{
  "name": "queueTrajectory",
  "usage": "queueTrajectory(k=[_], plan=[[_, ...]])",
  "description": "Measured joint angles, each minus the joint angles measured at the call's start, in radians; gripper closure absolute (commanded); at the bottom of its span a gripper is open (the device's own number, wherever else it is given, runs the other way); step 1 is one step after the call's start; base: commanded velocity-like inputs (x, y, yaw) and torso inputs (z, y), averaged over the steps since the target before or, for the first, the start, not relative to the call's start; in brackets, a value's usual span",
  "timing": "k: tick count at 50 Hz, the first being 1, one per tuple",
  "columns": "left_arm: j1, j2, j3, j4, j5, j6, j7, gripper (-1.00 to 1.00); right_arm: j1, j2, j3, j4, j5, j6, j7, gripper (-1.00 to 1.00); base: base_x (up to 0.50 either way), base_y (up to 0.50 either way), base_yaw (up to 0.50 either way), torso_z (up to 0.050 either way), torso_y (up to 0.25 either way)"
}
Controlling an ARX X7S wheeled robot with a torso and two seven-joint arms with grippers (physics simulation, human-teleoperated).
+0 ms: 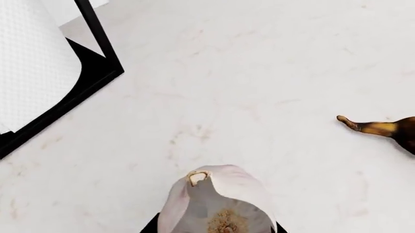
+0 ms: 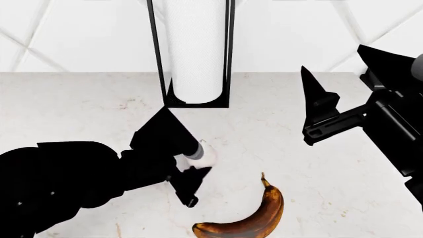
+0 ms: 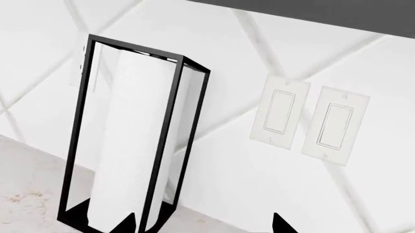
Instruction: Pick the banana, garlic from the counter and place them in the cabinet. Then close the cabinet.
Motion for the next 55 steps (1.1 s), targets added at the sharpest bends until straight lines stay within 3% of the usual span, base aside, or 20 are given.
queueTrajectory(k=[17, 27, 41, 55], plan=[[-0.005, -0.026, -0.026, 0.079, -0.007, 0.029, -0.016, 1.0, -0.012, 0.014, 0.01, -0.001, 0.022, -0.009, 0.011, -1.0, 0.0, 0.0, 0.0, -0.001, 0.0], [-0.011, -0.062, -0.099, 0.186, -0.075, 0.021, -0.103, 1.0, -0.02, 0.03, 0.022, -0.003, 0.049, -0.013, 0.025, -1.0, 0.0, 0.0, 0.0, 0.0, 0.0], [-0.039, -0.121, -0.302, 0.354, -0.351, 0.075, -0.332, 1.0, -0.028, 0.049, 0.04, -0.007, 0.081, -0.019, 0.044, -1.0, 0.0, 0.0, 0.0, 0.0, 0.0], [-0.182, -0.16, -0.444, 0.444, -0.584, 0.173, -0.531, 1.0, -0.061, 0.07, 0.08, -0.019, 0.106, -0.035, 0.047, -1.0, 0.0, 0.0, 0.0, 0.0, 0.0]])
